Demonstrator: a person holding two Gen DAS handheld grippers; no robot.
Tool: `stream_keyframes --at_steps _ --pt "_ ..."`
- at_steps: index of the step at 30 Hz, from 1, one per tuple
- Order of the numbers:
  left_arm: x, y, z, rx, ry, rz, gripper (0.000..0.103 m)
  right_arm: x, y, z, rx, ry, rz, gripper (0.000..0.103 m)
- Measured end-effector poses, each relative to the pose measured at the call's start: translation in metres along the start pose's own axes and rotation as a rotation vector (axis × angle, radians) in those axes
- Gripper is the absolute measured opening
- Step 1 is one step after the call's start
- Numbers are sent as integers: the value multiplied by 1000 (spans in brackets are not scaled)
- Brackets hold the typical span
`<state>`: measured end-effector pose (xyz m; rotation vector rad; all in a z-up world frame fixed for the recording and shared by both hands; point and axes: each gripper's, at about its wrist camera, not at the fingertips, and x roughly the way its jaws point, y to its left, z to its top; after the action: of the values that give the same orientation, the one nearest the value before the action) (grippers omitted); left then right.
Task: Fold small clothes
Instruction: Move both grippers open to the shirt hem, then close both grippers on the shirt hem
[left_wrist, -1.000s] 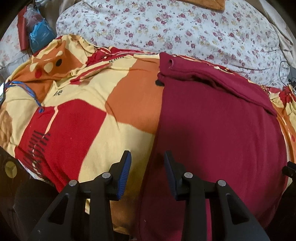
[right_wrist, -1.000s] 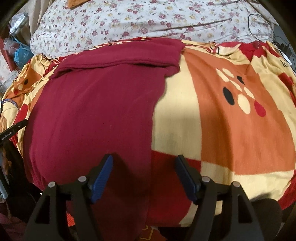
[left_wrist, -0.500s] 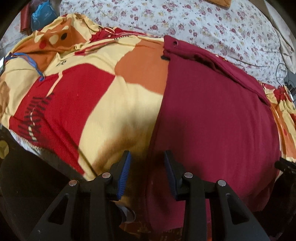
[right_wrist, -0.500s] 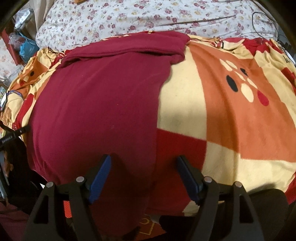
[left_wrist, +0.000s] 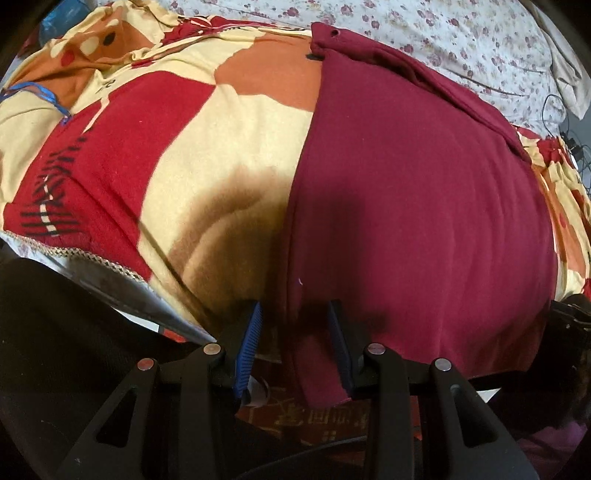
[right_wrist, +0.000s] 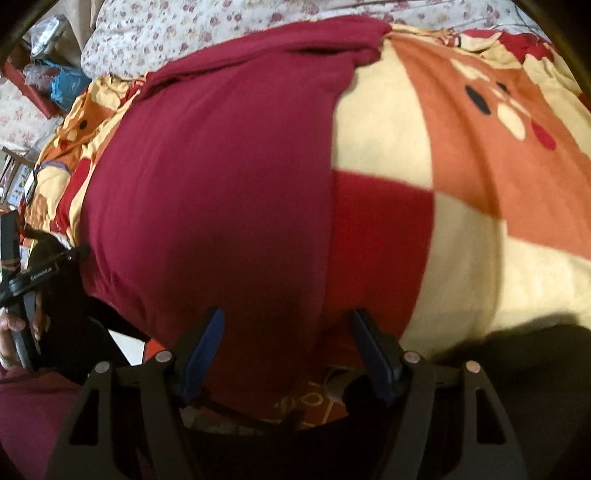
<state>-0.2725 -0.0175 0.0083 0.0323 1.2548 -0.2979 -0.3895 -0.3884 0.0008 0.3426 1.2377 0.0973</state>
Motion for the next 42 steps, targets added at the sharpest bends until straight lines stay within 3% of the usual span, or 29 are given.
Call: stream_keyframes --at_steps 15,42 --pt "4 -9 -7 31 27 23 28 22 5 -11 -11 88 12 77" --pt "26 -12 -6 52 91 20 28 34 10 -11 -27 129 -1 77"
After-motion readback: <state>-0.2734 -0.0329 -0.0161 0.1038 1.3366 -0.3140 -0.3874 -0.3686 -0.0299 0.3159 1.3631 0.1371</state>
